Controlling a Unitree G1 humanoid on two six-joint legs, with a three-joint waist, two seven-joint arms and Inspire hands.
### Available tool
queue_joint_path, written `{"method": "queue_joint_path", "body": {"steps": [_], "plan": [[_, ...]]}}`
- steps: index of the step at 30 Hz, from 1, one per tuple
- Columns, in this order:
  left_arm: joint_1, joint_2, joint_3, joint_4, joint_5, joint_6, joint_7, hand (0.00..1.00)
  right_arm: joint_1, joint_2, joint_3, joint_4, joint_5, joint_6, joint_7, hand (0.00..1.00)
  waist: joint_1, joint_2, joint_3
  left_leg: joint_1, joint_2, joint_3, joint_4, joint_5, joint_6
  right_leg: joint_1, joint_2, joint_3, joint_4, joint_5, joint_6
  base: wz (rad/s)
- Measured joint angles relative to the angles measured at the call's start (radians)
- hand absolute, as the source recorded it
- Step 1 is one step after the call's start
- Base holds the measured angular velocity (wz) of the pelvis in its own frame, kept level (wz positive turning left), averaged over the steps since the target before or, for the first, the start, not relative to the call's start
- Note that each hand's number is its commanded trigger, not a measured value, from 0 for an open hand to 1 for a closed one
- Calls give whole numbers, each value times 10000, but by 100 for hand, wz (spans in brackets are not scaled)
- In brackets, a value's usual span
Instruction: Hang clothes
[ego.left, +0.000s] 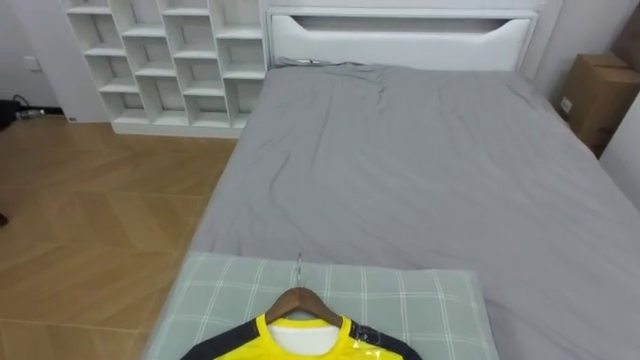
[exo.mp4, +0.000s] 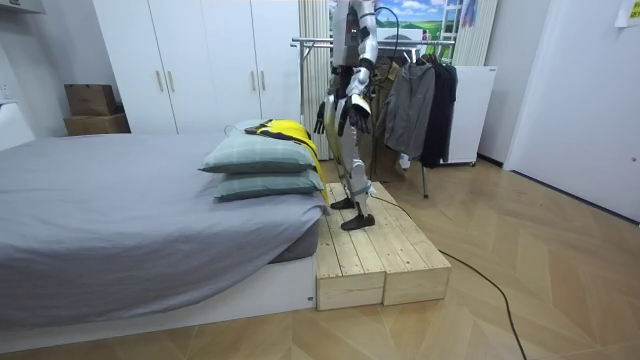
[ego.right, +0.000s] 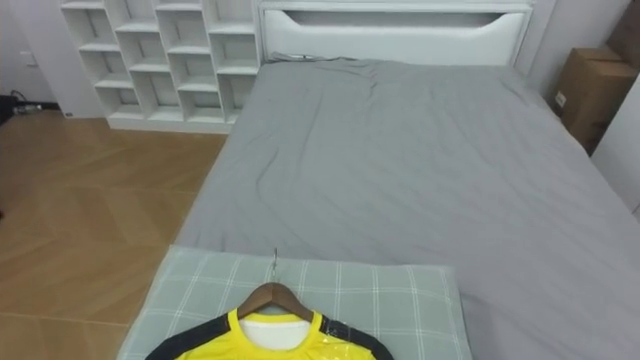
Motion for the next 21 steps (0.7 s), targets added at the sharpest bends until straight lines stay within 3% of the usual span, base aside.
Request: {"method": "queue_joint_path", "body": {"steps": [3,9,15,21], "plan": [[-242,10,-209,-307,833,-133,309,0,6,-7,-1,-118,-41,-100,10,0,-129,31,-12,-159,-36,-209,169,-3,4,-103,-36,-233,21,0,0,18],[-432,38,-806,-1230,2843,-271,563,0,0,-43,4,-189,-35,-250,58,0,-327,162,-63,-220,-51,-262,157,16,32,-158,-49,-275,27,3,0,3],[-635,36,-1825,-3201,4819,-282,475,0,-14,-68,281,-102,-26,-258,50,0,-579,142,7,-61,-93,-206,153,18,34,-6,-91,-196,6,-5,16,-4],[-1182,36,-2015,-3770,6210,-281,457,0,-116,-87,275,306,-558,-317,46,0,-877,160,37,-36,-95,-101,93,19,35,-47,-81,65,4,-13,30,-13]]}}
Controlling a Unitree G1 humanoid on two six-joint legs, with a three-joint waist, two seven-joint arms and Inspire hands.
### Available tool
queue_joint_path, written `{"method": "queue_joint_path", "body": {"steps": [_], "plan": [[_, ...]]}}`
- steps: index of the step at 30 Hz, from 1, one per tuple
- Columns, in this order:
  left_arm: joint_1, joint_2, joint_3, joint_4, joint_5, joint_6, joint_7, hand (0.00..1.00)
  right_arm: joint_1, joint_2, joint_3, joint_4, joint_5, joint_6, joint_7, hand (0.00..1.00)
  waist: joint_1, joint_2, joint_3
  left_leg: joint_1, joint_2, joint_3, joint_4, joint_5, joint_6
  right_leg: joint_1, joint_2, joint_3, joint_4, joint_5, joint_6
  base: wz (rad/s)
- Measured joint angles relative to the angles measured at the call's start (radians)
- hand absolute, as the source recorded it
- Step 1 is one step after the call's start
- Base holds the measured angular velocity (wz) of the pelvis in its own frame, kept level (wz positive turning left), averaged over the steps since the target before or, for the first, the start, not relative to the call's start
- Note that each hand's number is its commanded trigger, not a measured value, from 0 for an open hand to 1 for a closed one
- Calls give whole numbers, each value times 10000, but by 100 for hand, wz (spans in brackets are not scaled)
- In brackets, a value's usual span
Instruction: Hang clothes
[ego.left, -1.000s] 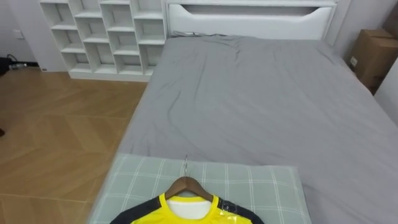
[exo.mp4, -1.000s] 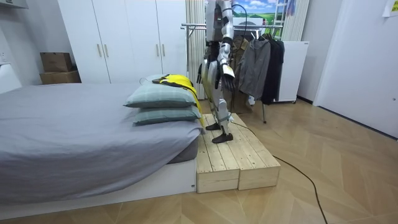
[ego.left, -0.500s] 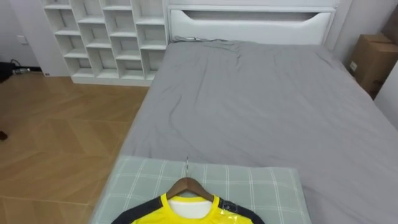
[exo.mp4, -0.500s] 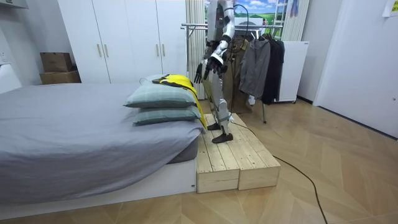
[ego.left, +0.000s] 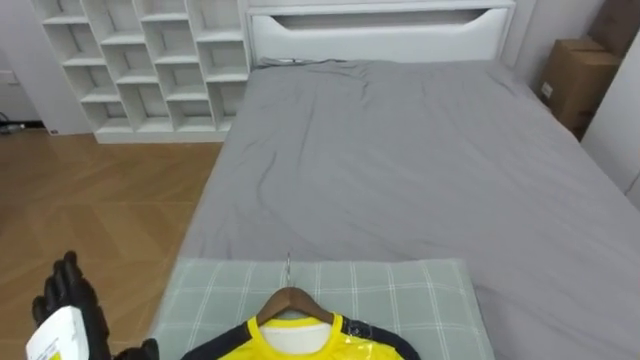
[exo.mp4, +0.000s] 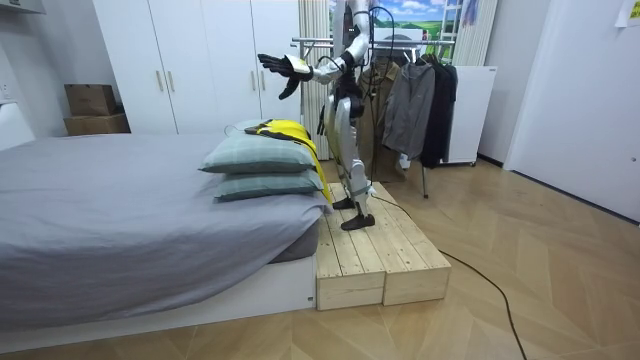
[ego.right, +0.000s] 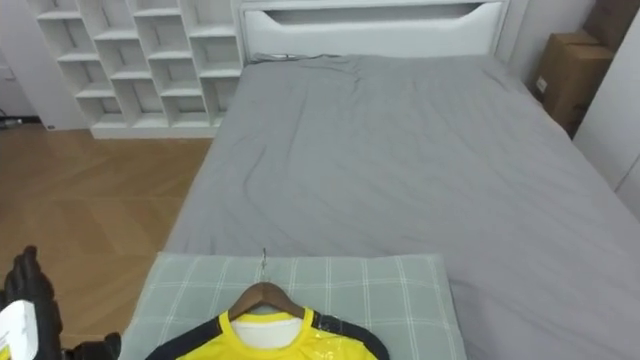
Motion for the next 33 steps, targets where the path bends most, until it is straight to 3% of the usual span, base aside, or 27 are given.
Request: {"method": "queue_joint_path", "body": {"steps": [6,13,17,22,28,33], "plan": [[-26,36,-380,316,63,302,-104,0,26,-32,44,220,-259,272,128,0,-267,7,-4,161,4,54,-4,0,1,59,-4,64,60,4,-1,-5],[-516,37,-1016,908,64,780,-944,0,-3,-145,424,225,-1429,683,212,0,-556,76,29,298,2,18,-102,0,0,79,-27,-4,180,8,-5,1],[-969,39,-1023,921,88,1014,-1113,0,23,-146,436,229,-1962,1015,276,0,-610,108,13,310,3,22,-121,0,0,107,-29,21,180,8,-4,-1],[-1024,39,-1019,1031,95,1325,-1577,0,116,-140,399,242,-2215,1259,404,0,-791,146,8,459,27,195,-226,0,1,156,-13,156,179,8,-4,-7],[-1097,46,-1013,1090,95,1528,-2044,0,226,-143,400,270,-2265,1443,506,0,-852,141,10,476,29,362,-272,0,1,60,-10,362,220,11,1,-10],[-1304,48,-1011,1846,52,1637,-2414,0,351,-154,473,383,-2170,1522,796,0,-996,75,47,311,46,465,-130,-1,2,-115,-7,448,367,11,4,-5]]}}
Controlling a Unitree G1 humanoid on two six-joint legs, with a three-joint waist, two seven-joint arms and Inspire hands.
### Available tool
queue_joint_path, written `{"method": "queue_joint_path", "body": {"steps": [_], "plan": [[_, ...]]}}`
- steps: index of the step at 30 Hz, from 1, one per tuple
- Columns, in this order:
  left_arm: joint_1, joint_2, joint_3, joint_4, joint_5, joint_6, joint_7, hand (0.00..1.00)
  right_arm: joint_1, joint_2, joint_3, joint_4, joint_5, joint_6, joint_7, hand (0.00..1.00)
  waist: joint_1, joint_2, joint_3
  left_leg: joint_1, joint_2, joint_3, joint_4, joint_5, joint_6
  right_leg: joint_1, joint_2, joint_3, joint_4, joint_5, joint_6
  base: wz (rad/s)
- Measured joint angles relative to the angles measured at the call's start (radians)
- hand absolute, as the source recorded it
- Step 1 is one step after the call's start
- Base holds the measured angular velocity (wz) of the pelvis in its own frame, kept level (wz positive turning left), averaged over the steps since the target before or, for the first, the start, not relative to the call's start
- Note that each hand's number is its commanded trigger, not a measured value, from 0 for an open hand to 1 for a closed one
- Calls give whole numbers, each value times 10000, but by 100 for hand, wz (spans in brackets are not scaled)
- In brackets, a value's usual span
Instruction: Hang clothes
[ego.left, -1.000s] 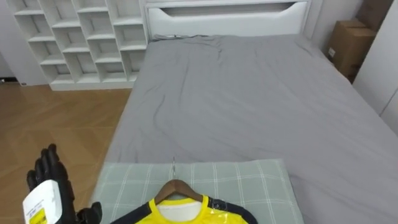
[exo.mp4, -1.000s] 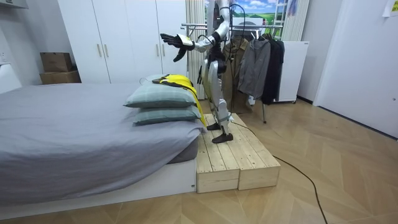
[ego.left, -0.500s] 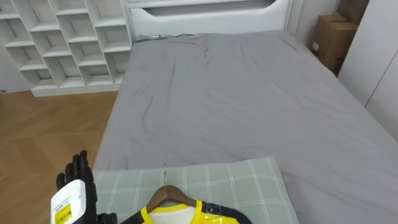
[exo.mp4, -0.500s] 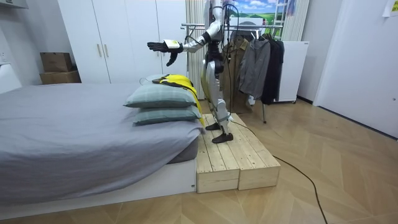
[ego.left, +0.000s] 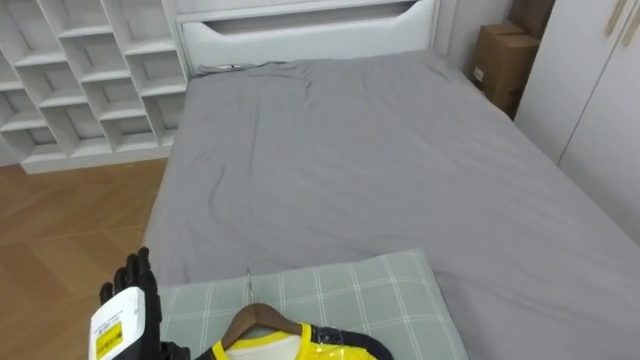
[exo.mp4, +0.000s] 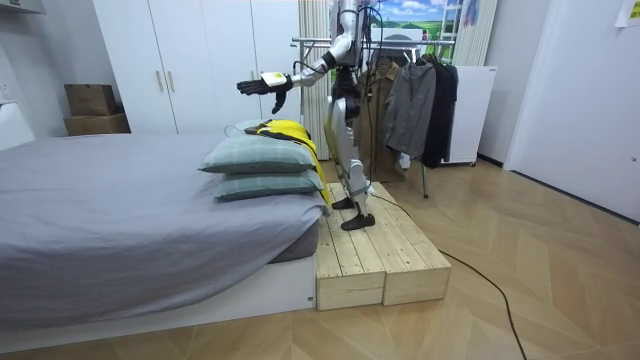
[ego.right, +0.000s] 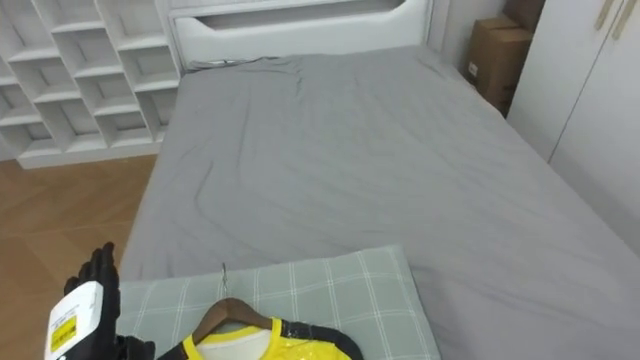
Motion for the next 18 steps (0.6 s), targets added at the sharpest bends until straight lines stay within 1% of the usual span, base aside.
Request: {"method": "queue_joint_path", "body": {"steps": [3,4,5,6,7,9,11,12,13,15,16,18], "plan": [[-528,38,-1,854,54,77,-155,0,52,-1,-5,2,-35,34,-1,0,-65,-53,10,-358,0,-10,146,-9,15,-291,-5,24,14,-1,0,-1],[-756,85,-1,1174,107,179,-296,0,47,0,-9,6,-34,89,-2,0,-78,-76,12,-467,1,-11,155,-9,15,-422,1,40,0,-3,1,0],[-845,108,-1,1308,125,210,-335,0,45,-1,-12,11,-34,120,-3,0,-83,-88,19,-521,2,-12,166,-9,15,-462,3,41,-10,-3,1,0],[-955,141,-2,1501,133,271,-450,0,80,-17,-37,52,-37,138,-8,0,-123,-107,7,-653,9,2,196,-9,15,-593,7,47,6,-3,1,0],[-980,196,-2,1570,146,336,-500,0,118,-41,-62,49,-35,145,-9,0,-159,-115,-14,-781,15,12,220,-9,15,-735,10,56,30,-1,1,0],[-1045,300,11,1711,235,375,-527,0,183,-81,-90,22,-37,148,-15,0,-163,-118,-30,-923,25,12,261,-9,15,-909,16,92,74,14,2,-5],[-1078,409,13,1851,237,402,-528,0,211,-132,-104,32,-33,184,-23,0,-169,-118,-29,-961,27,29,298,-9,15,-1061,9,123,168,16,2,-8],[-1116,501,14,1962,232,418,-543,0,215,-146,-96,32,-21,203,-26,0,-178,-105,-46,-1036,29,21,304,-9,15,-1063,11,111,173,15,2,0],[-1167,597,19,1988,234,420,-559,0,212,-144,-95,23,-26,197,-16,0,-178,-110,-44,-1067,31,12,305,-7,17,-1097,10,122,185,16,2,0],[-1255,649,138,2124,246,453,-617,0,209,-152,-99,42,-32,204,-17,0,-166,-111,-44,-1096,32,18,330,-5,19,-1145,9,115,214,15,1,0],[-1318,684,174,2194,246,581,-646,0,206,-171,-99,-9,-28,207,-18,0,-162,-116,-46,-1144,32,21,371,-5,19,-1221,4,106,230,15,2,0],[-1554,727,198,2440,244,701,-656,0,168,-203,-88,-102,-12,207,-29,0,-141,-121,-40,-1285,38,29,404,-5,20,-1348,-8,95,355,14,0,0]]}}
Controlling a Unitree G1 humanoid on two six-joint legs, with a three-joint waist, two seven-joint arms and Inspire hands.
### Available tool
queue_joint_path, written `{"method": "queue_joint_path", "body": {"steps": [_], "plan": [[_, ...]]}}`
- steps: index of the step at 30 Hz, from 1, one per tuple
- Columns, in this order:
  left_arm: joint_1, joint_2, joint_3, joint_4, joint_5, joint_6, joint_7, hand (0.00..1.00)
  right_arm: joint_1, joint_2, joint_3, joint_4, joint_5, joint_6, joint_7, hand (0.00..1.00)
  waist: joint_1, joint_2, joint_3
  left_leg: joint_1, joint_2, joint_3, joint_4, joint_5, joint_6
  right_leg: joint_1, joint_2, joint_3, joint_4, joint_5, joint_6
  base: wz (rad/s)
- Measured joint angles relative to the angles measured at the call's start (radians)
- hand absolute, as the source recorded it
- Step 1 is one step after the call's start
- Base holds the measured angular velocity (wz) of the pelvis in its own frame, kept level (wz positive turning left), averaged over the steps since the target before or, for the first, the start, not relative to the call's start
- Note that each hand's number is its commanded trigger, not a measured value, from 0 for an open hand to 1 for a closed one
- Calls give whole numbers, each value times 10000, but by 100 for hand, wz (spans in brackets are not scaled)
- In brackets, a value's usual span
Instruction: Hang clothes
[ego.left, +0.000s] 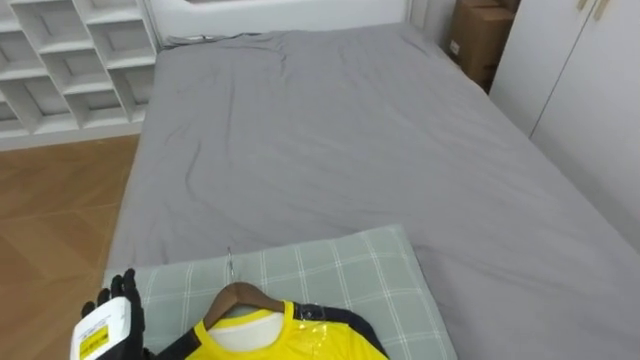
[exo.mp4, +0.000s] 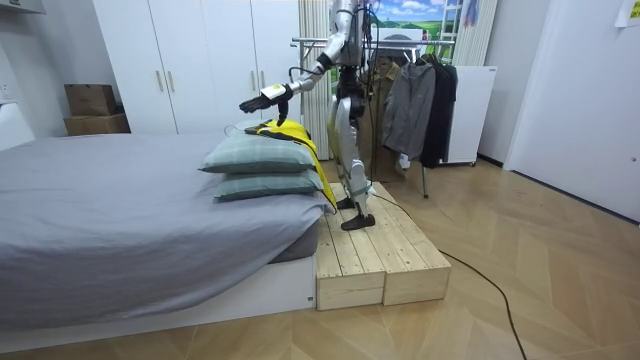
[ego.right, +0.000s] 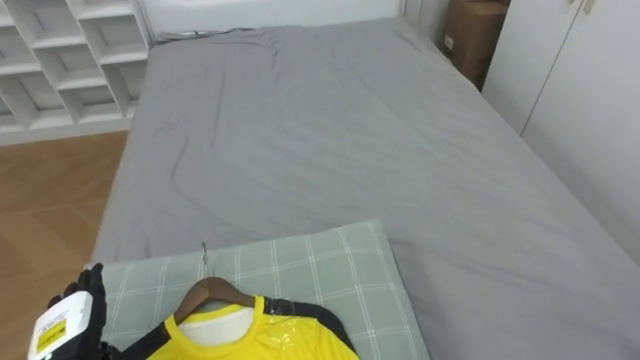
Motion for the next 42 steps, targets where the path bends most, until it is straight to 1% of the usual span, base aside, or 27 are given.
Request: {"method": "queue_joint_path", "body": {"steps": [1,3,4,7,9,10,12,14,15,17,18,20,22,24,26,28,32,34,39,42], "plan": [[-173,38,-2,144,-12,96,-23,0,-107,-6,10,-6,1,0,-15,0,-4,-26,16,-164,11,-2,93,0,0,-200,-14,7,178,-4,-6,0],[-456,102,-14,471,-23,134,-99,0,-323,-9,13,3,0,-1,-38,0,13,-66,41,-418,45,-1,226,0,1,-499,-35,-24,454,-4,-7,3],[-640,125,-31,698,-22,152,-191,0,-440,-7,17,0,0,-5,-86,0,-7,-110,67,-583,68,4,379,0,1,-662,-42,-53,620,-1,-12,8],[-919,136,-174,1048,-22,149,-317,0,-615,-18,52,-4,-19,-16,-192,0,-38,-171,81,-1028,109,3,786,-40,67,-914,-41,-165,715,-1,-17,10],[-1089,137,-190,1225,-12,149,-395,0,-712,-33,121,4,15,-14,-205,0,-32,-164,89,-1325,143,-3,1007,-61,99,-1124,-61,-243,785,-1,-22,5],[-1162,145,-195,1273,-11,150,-406,0,-798,-33,171,9,59,-14,-207,0,-33,-144,120,-1519,195,-5,1185,-78,122,-1280,-71,-270,902,5,-35,3],[-1241,173,-196,1273,-17,124,-405,0,-865,-23,340,-7,158,-71,-220,0,-30,-139,130,-1733,279,2,1322,-90,132,-1463,-58,-306,967,21,-61,2],[-1380,238,-196,1273,-24,91,-406,0,-947,-23,417,-7,473,-118,-304,0,2,-153,153,-1981,300,3,1489,-94,134,-1682,-53,-269,1076,7,-86,0],[-1508,273,-197,1271,-20,78,-406,0,-968,-29,441,-8,739,-151,-381,0,14,-170,170,-2107,307,3,1538,-94,134,-1793,-49,-262,1081,-16,-122,0],[-1768,344,-196,1294,-12,34,-403,0,-976,-16,507,-8,947,-264,-426,0,73,-198,248,-2266,302,67,1522,-98,131,-1966,-25,-283,1102,-28,-138,-3],[-1904,418,-180,1399,-10,-56,-400,0,-977,-4,512,-6,1030,-296,-421,0,138,-237,274,-2319,332,214,1488,-98,131,-2126,-14,-238,1215,-36,-154,-9],[-1920,484,-164,1487,-13,-92,-399,0,-955,-16,512,3,1163,-319,-420,0,121,-258,284,-2376,354,256,1473,-99,131,-2244,-4,-224,1250,-47,-177,-7],[-1918,488,-317,1514,-26,-97,-402,0,-955,-19,784,113,1231,-321,-415,0,106,-324,321,-2398,342,278,1445,-95,133,-2358,-14,-189,1389,-48,-189,-4],[-1909,485,-561,1549,-22,-102,-489,0,-955,-13,953,146,1268,-339,-394,0,98,-330,323,-2437,357,275,1500,-95,133,-2366,-11,-204,1395,-46,-191,0],[-1911,469,-621,1547,-18,-164,-511,0,-975,-12,1091,152,1251,-438,-394,0,46,-345,316,-2477,360,278,1521,-95,133,-2412,-16,-203,1412,-39,-203,0],[-1910,461,-742,1616,-18,-189,-513,0,-1018,-12,1200,147,1154,-538,-389,0,80,-378,309,-2491,359,303,1525,-93,133,-2445,-17,-163,1508,-38,-205,-4],[-1891,438,-759,1658,-31,-237,-529,0,-1104,-14,1201,147,1150,-621,-391,0,71,-436,300,-2547,345,317,1563,-92,134,-2512,-40,-171,1547,-40,-206,0],[-1889,427,-769,1658,-35,-337,-528,0,-1127,-14,1214,139,1155,-722,-393,0,67,-466,299,-2566,339,316,1596,-92,135,-2512,-55,-194,1548,-46,-200,0],[-1878,400,-787,1657,-28,-533,-516,0,-1183,-10,1404,142,1153,-870,-391,0,61,-468,297,-2568,326,315,1642,-92,135,-2499,-65,-166,1567,-53,-187,0],[-1877,338,-796,1658,-27,-606,-516,0,-1182,-2,1596,143,1147,-884,-385,0,53,-472,300,-2563,325,315,1642,-92,135,-2500,-65,-160,1584,-53,-187,0]]}}
